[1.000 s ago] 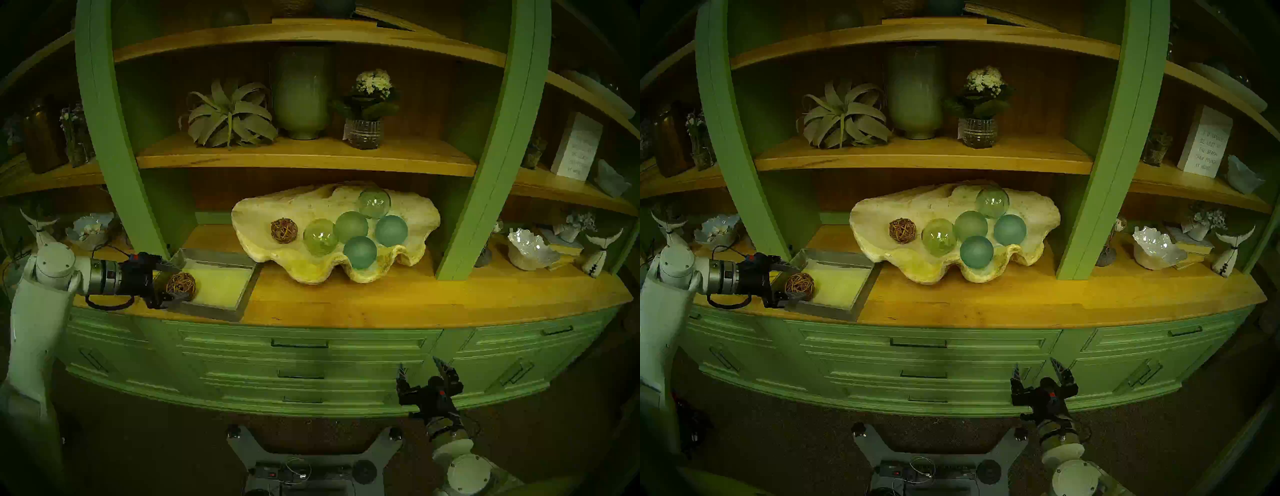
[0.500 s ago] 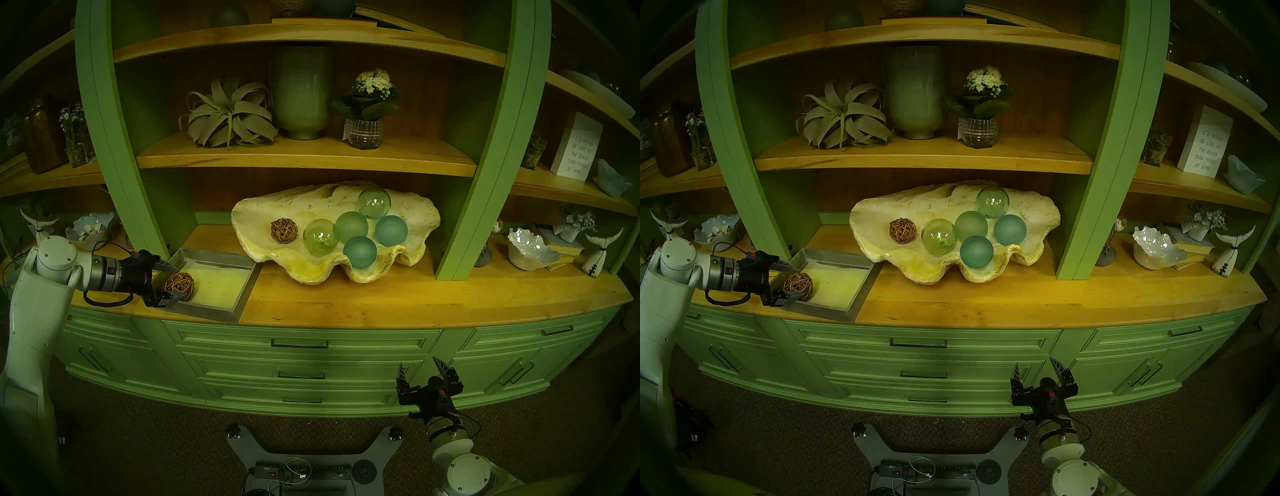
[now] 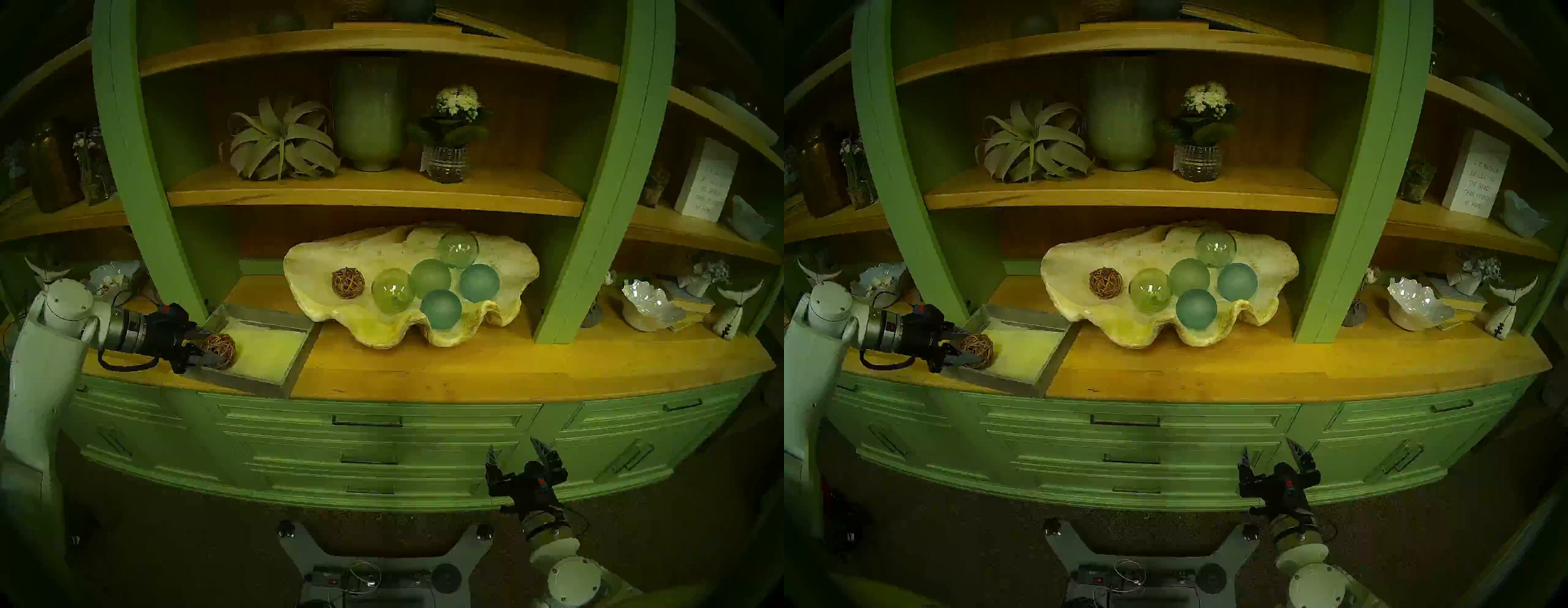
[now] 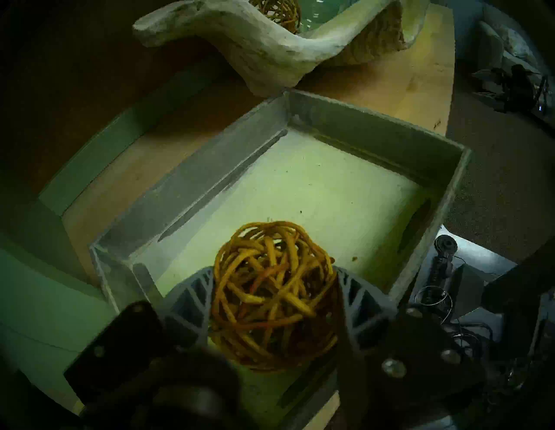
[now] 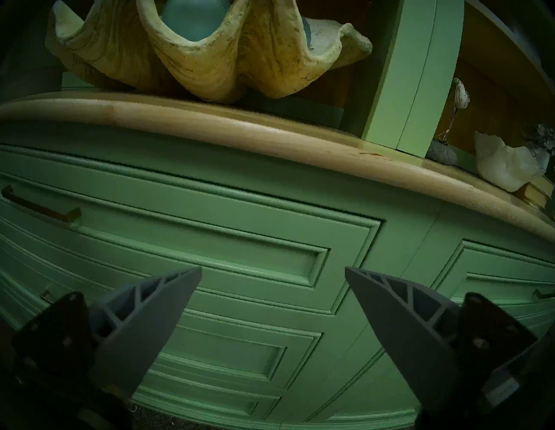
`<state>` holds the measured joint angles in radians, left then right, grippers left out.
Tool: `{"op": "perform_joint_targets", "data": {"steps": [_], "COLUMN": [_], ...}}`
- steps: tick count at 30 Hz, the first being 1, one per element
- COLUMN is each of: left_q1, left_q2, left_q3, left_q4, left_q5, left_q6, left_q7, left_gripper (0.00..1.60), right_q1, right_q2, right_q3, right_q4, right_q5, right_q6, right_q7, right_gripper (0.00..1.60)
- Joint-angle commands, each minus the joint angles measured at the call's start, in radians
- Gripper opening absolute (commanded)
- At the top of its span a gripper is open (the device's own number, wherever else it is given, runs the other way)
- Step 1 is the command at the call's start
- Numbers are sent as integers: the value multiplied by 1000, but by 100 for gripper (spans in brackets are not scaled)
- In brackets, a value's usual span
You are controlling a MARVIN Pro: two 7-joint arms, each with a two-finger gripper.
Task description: Put wooden balls into bowl
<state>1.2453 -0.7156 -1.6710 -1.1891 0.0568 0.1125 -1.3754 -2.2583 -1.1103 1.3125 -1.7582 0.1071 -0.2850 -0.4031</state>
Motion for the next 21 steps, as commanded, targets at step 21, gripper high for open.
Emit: {"op": "perform_joint_targets", "data": {"steps": [21], "left_q1": [-71], "left_q2": [-17], "left_q3": [-28], "left_q4": [-165], "left_q5": [-44], "left_q6": [22], "left_q7": [-17], "left_gripper": [0], "right_q1": [4], "right_q2": [1], "right_q3": [3], "right_q4": [-27], "right_q5": [-1], "right_q6": [-6], "right_q7": [-1], "right_gripper": [160]}}
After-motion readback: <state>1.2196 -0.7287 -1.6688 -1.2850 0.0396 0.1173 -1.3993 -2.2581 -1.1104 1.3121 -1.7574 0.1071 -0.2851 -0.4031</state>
